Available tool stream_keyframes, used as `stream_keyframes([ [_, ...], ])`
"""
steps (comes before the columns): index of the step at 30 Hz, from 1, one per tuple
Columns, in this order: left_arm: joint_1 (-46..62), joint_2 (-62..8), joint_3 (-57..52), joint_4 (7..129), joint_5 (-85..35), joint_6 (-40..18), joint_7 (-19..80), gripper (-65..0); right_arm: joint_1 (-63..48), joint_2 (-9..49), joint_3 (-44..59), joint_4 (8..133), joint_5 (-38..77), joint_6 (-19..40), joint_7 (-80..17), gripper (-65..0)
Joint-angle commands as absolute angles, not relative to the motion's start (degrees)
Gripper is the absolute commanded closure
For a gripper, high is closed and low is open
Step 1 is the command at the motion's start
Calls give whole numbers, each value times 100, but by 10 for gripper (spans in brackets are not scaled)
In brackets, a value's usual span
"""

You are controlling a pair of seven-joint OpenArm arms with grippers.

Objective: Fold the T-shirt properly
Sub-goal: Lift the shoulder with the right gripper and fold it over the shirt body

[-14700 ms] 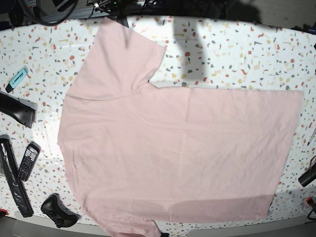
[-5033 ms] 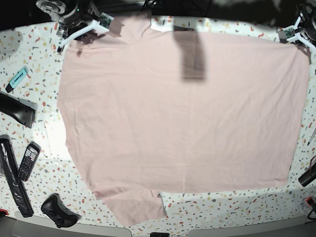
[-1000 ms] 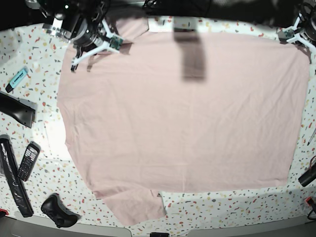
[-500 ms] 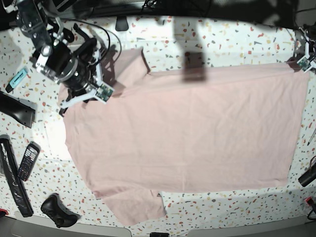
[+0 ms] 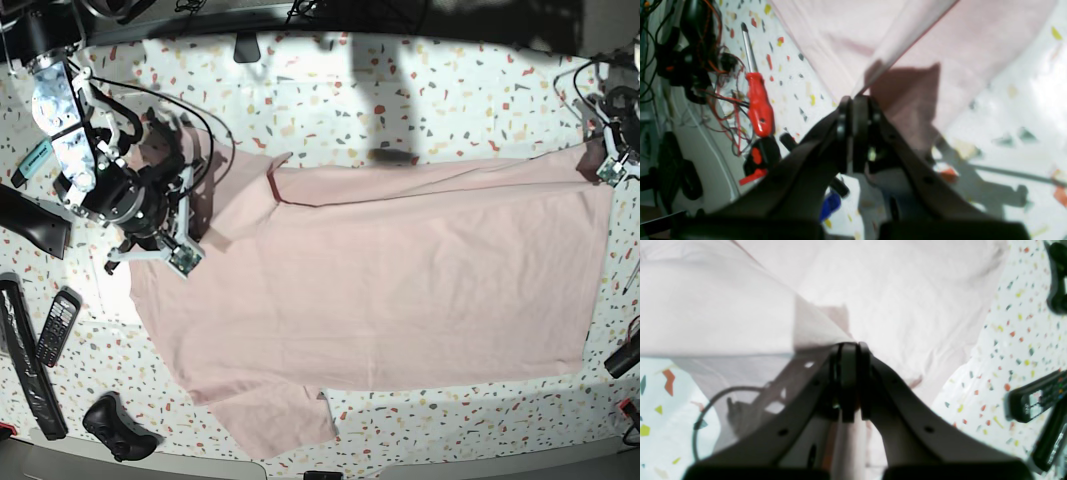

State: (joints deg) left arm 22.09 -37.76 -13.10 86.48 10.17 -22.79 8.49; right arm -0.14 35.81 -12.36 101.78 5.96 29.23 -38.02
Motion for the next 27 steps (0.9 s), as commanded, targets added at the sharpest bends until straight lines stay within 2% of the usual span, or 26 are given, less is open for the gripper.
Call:
stream_keyframes([
  [1, 2123, -3887, -1382, 8613, 1037, -2167, 755, 0, 93, 3664, -1170, 10200, 519, 2880, -3726, 0],
  [6, 1876, -3889, -1378, 8340, 1037, -2167, 587, 0, 91, 3664, -1177, 10014, 523, 3304, -3723, 0],
  [12, 1758, -3892, -1378, 8326, 1039, -2274, 283, 0, 91, 3634, -1302, 9998, 773, 3461, -3758, 0],
  [27, 1302, -3894, -1066, 8007, 1041, -2600, 89, 0, 93, 3444, -1396, 9830, 751, 3474, -3726, 0],
])
